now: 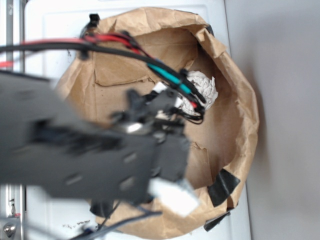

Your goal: Grab the blue ball.

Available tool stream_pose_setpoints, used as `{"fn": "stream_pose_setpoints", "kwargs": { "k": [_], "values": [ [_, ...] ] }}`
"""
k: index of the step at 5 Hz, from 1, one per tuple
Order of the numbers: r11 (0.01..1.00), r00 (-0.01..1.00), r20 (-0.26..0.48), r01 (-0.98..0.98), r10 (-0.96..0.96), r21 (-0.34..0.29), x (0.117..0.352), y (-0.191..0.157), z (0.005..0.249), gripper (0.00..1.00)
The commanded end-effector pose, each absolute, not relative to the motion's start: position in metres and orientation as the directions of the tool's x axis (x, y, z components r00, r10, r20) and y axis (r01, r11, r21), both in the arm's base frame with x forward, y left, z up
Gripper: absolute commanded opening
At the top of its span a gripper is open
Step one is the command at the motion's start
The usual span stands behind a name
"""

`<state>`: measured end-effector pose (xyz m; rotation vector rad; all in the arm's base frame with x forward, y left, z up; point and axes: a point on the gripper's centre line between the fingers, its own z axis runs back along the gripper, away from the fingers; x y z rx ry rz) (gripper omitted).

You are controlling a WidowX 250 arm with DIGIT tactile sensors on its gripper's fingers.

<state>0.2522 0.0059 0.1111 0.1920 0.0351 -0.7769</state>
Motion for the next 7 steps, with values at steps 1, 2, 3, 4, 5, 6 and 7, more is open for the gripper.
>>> {"fn": "stream_pose_setpoints", "kwargs": {
  "k": [1,2,3,4,5,6,7],
  "values": [
    [0.616,0.625,-0.039,0.776,-0.78,0.138,0.281,0.024,0.101,1.0],
    [0.619,0.624,-0.004,0.775,-0.781,0.132,0.286,0.03,0.107,1.0],
    [0.564,0.576,-0.02,0.808,-0.818,0.171,0.29,0.022,0.091,1.0],
    [0.499,0.502,-0.009,0.861,-0.865,0.101,0.294,0.012,0.078,1.0],
    [0.446,0.442,0.062,0.892,-0.895,0.08,0.289,-0.001,0.077,1.0],
    [0.384,0.372,0.156,0.921,-0.915,0.056,0.282,-0.02,0.091,1.0],
    [0.337,0.316,0.216,0.939,-0.924,0.068,0.274,-0.038,0.097,1.0]
  ]
}}
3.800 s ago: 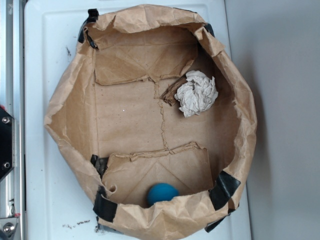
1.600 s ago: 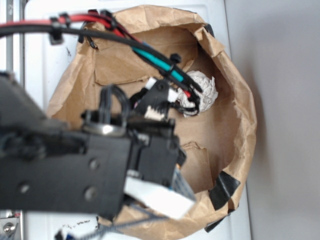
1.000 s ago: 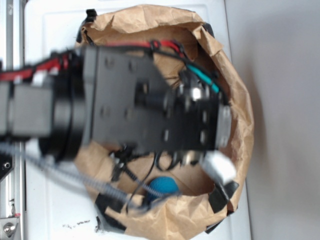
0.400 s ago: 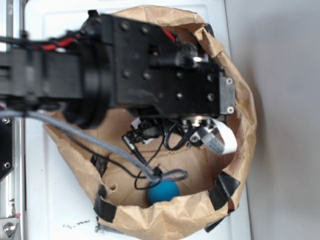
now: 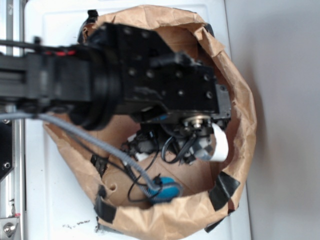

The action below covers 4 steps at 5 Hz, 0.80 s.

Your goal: Grab the blue ball.

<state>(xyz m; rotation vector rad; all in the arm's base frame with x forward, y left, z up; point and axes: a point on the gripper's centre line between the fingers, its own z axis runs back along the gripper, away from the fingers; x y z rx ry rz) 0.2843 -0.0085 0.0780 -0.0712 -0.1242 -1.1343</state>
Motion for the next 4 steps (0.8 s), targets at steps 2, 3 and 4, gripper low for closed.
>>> {"fn": "stream_pose_setpoints", "kwargs": {
  "k": [2,3,4],
  "values": [
    [0.261,0.243,0.224,0.964,-0.944,0.056,0.269,-0.068,0.078,1.0],
    [0.245,0.233,0.192,0.969,-0.953,0.041,0.278,-0.077,0.055,1.0],
    [0.151,0.164,0.198,0.985,-0.966,-0.077,0.28,-0.087,0.03,1.0]
  ]
}}
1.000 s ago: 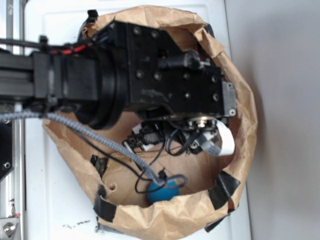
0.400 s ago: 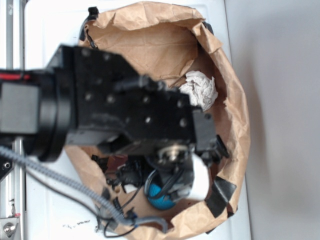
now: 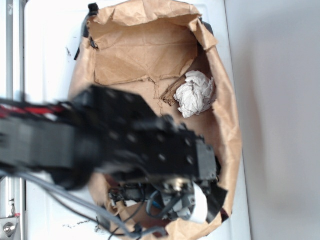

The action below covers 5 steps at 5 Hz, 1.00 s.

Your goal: Grab the blue ball.

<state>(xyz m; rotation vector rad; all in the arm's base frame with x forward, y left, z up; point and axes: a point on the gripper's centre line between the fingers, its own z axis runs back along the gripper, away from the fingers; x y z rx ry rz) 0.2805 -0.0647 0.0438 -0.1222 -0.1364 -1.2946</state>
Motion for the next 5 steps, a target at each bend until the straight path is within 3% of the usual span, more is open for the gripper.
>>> {"fn": "stream_pose_setpoints", "kwargs": {
  "k": [1,3,4,5],
  "values": [
    [0.181,0.195,0.178,0.979,-0.965,-0.094,0.282,-0.094,0.017,0.0],
    [0.193,0.206,0.173,0.977,-0.963,-0.091,0.292,-0.09,0.019,0.0],
    [0.217,0.219,0.231,0.976,-0.948,-0.035,0.279,-0.068,0.054,0.0],
    [0.271,0.255,0.356,0.963,-0.899,-0.007,0.263,-0.028,0.097,0.0]
  ]
}}
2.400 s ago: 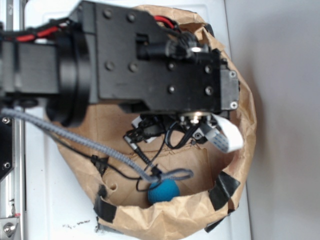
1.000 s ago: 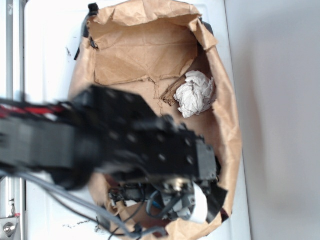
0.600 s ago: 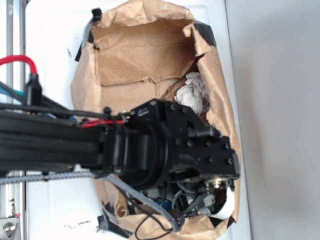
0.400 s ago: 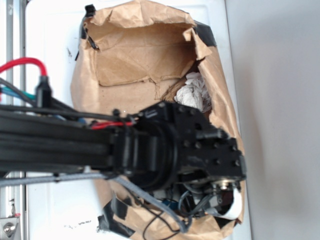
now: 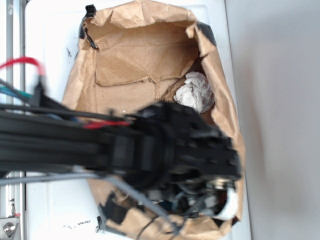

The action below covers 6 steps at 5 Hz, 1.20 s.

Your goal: Grab the blue ball.

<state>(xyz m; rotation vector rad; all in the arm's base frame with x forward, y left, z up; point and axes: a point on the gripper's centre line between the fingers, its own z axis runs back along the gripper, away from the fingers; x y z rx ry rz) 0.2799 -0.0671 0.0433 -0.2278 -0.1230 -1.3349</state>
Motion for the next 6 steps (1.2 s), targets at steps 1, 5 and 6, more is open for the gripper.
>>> {"fn": "stream_pose_setpoints", "kwargs": {
  "k": [1,5,6],
  "values": [
    [0.386,0.355,0.371,0.923,-0.858,0.009,0.257,-0.004,0.116,0.0],
    [0.964,0.985,0.003,0.17,-0.173,-0.202,0.239,0.017,0.121,0.0],
    [0.975,0.989,0.018,0.146,-0.145,-0.17,0.242,0.015,0.119,0.0]
  ]
}}
